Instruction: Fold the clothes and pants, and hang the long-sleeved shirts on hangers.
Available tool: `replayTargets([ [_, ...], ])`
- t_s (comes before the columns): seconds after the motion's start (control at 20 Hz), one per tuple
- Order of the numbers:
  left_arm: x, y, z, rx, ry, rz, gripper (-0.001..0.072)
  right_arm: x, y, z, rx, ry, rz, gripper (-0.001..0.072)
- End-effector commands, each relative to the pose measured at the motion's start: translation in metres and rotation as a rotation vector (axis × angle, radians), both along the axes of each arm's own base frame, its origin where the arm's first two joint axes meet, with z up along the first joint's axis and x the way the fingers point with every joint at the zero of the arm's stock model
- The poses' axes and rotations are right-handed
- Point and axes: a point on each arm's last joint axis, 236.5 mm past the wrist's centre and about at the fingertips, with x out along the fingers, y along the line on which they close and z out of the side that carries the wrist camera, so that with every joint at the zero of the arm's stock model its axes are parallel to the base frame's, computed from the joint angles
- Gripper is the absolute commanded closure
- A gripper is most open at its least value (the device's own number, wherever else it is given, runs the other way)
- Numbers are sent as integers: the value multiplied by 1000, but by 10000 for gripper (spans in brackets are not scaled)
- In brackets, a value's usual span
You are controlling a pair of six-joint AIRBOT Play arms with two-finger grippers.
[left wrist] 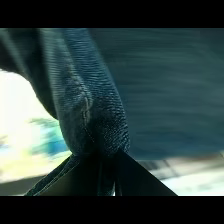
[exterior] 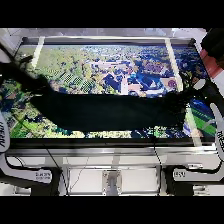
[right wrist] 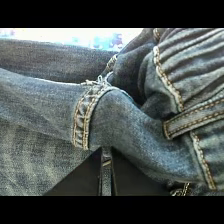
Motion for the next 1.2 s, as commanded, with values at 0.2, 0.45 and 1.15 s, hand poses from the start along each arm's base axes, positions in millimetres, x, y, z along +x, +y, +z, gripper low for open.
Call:
replayTargets([
  [0.2, -15, -236, 7, -181, -118, -301, 699, -5, 2, -1, 6, 20, 8, 661],
  [0.45, -29, -293, -37, -189, -60, -365, 697, -7, 3, -1, 9, 28, 11, 661],
  [1.15, -30, -292, -19, -233, -94, -405, 73, -19, 3, 24, -21, 6, 80, 659],
])
